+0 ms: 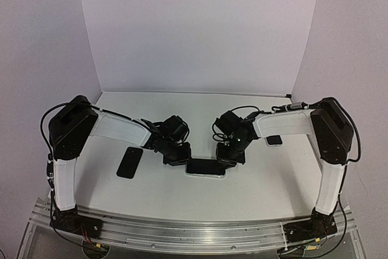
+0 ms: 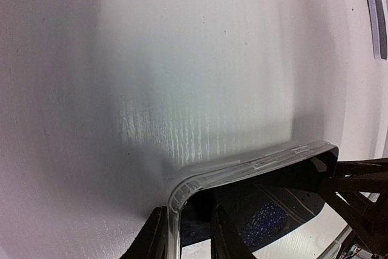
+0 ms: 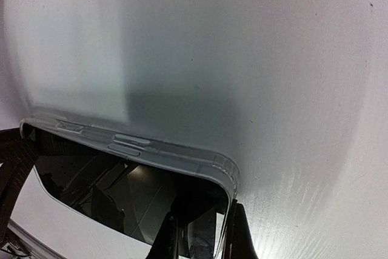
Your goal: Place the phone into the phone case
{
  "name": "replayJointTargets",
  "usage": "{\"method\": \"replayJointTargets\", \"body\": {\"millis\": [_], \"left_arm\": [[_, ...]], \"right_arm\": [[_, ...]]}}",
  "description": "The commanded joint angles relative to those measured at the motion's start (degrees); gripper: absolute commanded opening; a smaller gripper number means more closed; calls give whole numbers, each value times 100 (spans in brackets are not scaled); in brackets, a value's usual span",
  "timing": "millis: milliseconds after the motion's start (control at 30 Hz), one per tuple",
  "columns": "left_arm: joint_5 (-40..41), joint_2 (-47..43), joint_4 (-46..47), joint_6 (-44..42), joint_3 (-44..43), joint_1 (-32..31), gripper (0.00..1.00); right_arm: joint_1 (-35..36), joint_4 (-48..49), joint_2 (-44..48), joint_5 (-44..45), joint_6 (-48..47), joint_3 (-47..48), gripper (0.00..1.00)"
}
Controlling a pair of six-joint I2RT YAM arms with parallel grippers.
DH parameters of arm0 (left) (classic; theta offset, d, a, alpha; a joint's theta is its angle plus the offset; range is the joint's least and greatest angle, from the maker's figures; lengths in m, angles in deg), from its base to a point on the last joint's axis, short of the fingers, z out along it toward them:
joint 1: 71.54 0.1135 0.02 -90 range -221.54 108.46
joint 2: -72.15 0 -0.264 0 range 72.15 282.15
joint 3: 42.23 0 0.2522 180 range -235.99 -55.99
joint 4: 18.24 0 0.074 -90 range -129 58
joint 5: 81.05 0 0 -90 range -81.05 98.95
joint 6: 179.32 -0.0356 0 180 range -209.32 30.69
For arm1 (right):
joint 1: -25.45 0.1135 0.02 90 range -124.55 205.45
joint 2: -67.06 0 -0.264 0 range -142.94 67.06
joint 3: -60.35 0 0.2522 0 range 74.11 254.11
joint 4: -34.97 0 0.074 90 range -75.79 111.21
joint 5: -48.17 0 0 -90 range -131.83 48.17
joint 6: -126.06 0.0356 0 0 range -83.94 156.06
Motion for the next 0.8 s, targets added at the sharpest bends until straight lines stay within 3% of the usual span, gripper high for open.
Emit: {"method": "replayJointTargets", "body": {"millis": [0,233,500,767], "left_arm": [[-137,461,-1062,-67,244,-274,24],[-162,497,-1131,-6,216,-275,24],[-272,517,-1270,6,94,-275,24],[-152,639,-1561,-31,-73,-274,24]], "right_arm": [[518,560,-1216,-573,-430,-961,4],[694,580,-1637,-431,-828,-1194,0],[1242,377,-2367,-420,-1126,-604,0],[1377,457,-2995,-419,-889,-807,0]]}}
